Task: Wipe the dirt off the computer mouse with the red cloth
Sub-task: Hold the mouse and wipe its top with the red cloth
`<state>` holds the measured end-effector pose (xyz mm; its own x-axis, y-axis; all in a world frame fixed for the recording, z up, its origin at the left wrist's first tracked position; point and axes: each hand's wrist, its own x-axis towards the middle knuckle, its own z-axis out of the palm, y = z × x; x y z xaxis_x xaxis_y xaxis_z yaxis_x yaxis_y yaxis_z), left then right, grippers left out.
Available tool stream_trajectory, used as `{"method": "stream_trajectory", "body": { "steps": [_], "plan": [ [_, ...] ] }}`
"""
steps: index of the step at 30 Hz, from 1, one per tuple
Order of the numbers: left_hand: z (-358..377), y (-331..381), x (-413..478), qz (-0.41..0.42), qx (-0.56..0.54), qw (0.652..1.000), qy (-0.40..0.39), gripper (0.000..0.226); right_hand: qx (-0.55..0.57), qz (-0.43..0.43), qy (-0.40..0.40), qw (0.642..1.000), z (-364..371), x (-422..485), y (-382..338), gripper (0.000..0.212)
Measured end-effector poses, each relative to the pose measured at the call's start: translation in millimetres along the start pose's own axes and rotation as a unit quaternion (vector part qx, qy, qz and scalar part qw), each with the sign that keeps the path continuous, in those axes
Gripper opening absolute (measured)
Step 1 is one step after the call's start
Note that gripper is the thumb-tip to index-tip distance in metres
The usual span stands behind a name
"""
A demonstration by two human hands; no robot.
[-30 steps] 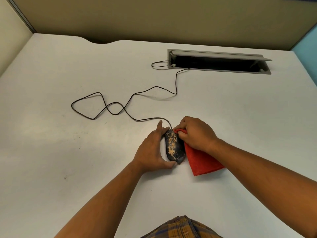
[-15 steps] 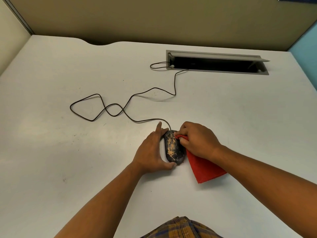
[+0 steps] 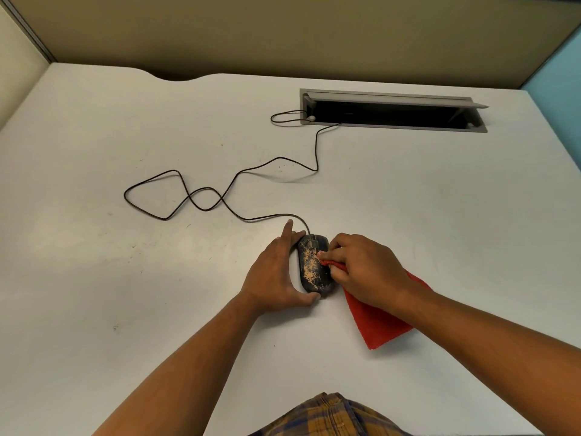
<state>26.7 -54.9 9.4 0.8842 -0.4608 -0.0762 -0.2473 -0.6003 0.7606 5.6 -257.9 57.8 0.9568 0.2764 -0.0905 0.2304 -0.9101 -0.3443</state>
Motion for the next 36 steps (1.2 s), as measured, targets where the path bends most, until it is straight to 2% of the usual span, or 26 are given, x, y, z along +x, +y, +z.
{"method": "stream_trajectory", "body": {
  "steps": [9,17,21,23,26,30,36],
  "plan": [
    [-0.8,0.5,0.0,-0.002,-0.003,1.0,-0.002,0.139,-0.001,-0.028,0.028,0.999,8.2,-32.3,-7.8,0.024],
    [-0.5,0.5,0.4,-0.003,0.0,1.0,-0.002,0.139,-0.021,-0.102,0.033,0.994,28.6,-68.4,-1.6,0.022],
    [-1.0,0.6,0.1,-0.01,-0.004,1.0,-0.003,0.14,0.046,-0.063,0.152,0.985,26.1,-61.3,-3.8,0.027],
    [-1.0,0.0,0.1,-0.011,-0.002,1.0,-0.008,0.139,0.048,-0.046,0.173,0.983,22.4,-50.8,-3.9,0.025],
    [-1.1,-0.3,0.5,-0.013,-0.001,1.0,-0.011,0.139,0.03,-0.035,0.149,0.988,24.8,-46.9,-0.2,0.025],
    [-0.6,-0.8,0.1,-0.015,-0.004,1.0,-0.004,0.14,0.017,-0.067,0.091,0.993,33.9,-67.3,2.6,0.025],
    [-0.8,-1.9,1.1,-0.016,-0.006,1.0,-0.005,0.14,0.068,0.009,0.139,0.988,11.8,-28.5,4.2,0.026]
  ]
}}
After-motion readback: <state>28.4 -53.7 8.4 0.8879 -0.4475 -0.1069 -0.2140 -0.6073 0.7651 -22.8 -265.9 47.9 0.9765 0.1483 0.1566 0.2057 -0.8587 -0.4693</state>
